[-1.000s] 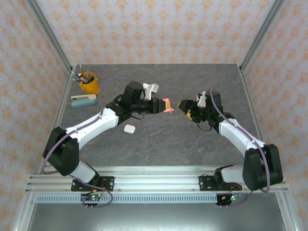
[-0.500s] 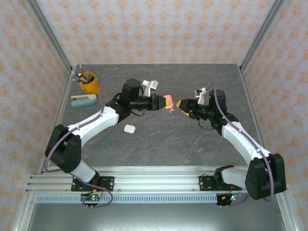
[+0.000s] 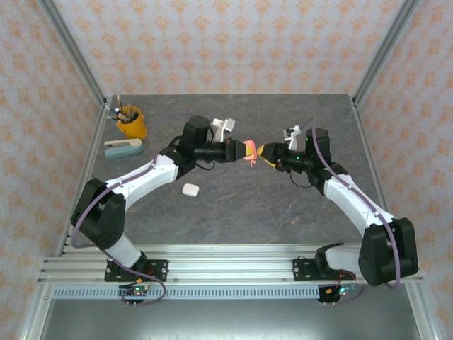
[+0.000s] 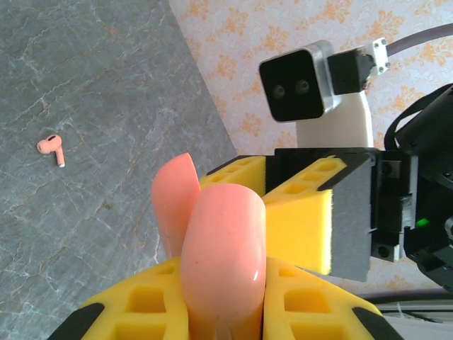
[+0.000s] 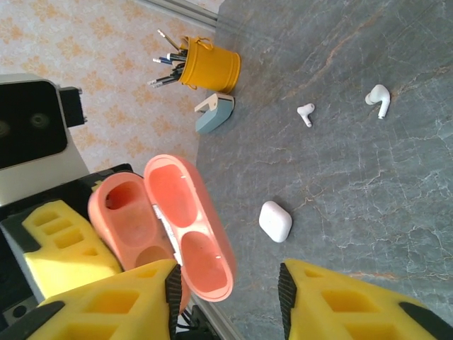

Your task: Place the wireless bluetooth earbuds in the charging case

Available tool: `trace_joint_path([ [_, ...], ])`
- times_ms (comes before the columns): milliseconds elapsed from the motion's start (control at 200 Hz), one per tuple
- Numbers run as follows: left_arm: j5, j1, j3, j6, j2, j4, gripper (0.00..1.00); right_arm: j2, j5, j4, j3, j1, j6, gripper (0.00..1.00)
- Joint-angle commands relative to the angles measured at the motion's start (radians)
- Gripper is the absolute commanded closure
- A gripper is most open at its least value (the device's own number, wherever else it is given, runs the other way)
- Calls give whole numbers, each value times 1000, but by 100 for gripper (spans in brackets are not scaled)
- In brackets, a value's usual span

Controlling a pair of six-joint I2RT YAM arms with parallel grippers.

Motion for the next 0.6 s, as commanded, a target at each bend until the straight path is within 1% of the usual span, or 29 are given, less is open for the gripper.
trace_joint_path([
  [0,22,7,44,-15,8,48,100,23,-22,51,39,13,-6,58],
  [591,26,-1,44,-15,20,48,100,93,-11,91,69,28,13,68],
])
